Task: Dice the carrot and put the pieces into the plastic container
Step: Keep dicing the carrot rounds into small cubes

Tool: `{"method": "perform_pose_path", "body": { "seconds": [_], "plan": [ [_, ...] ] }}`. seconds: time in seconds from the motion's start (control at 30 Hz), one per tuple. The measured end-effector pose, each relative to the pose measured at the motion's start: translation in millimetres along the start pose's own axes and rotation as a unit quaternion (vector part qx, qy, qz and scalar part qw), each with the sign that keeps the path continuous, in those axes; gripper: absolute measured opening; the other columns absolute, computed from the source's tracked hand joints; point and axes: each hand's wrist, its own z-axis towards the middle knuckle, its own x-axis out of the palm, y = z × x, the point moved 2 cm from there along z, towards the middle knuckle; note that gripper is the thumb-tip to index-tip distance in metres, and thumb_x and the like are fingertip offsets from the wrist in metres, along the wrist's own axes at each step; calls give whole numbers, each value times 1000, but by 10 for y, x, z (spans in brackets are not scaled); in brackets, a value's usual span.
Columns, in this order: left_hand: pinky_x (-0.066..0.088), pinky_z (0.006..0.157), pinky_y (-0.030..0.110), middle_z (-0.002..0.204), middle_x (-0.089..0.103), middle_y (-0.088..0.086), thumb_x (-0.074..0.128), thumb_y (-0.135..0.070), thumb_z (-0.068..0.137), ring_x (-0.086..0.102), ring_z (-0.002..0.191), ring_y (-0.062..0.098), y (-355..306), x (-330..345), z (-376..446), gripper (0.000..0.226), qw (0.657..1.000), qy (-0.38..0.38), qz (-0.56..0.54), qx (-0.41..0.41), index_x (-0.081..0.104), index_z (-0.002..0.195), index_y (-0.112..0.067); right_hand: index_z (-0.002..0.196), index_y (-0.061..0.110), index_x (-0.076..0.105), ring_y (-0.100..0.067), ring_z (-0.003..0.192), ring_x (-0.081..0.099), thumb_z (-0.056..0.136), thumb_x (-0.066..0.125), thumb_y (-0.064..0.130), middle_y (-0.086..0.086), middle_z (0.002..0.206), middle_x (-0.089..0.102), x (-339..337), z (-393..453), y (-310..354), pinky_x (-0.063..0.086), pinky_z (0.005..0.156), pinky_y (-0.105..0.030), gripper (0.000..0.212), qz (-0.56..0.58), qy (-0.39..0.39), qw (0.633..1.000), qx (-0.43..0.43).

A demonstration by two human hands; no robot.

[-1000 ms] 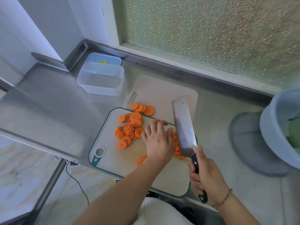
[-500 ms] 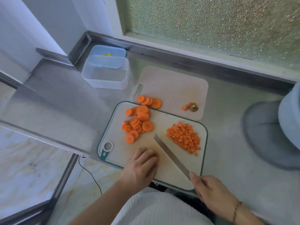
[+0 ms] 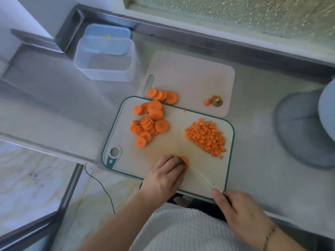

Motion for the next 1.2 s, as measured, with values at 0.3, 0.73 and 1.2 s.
{"method": "perform_pose_path", "body": {
  "seconds": [0.3,0.73,1.2],
  "plan": [
    [54,92,37,111,70,10,74,-5,89,66,101,32,18,14,34,14,1000,2,2,10,75,103,-1,54,19,41,-10,49,48,75,8,75,2,49,47,44,82,-1,42,59,-31,68,-39,22,999,6],
    [55,88,41,102,71,12,78,-2,85,66,98,32,33,-2,38,8,999,-36,-31,-17,77,93,-1,50,18,35,-8,49,47,80,20,69,18,46,51,-5,-26,12,33,49,-18,61,14,37,999,-2],
    [54,82,41,98,71,12,78,-4,88,67,92,32,64,0,-6,5,999,-27,-26,11,76,89,0,53,18,37,-10,47,40,79,17,73,3,46,42,85,32,49,33,49,-23,64,20,28,999,5]
  ]
}}
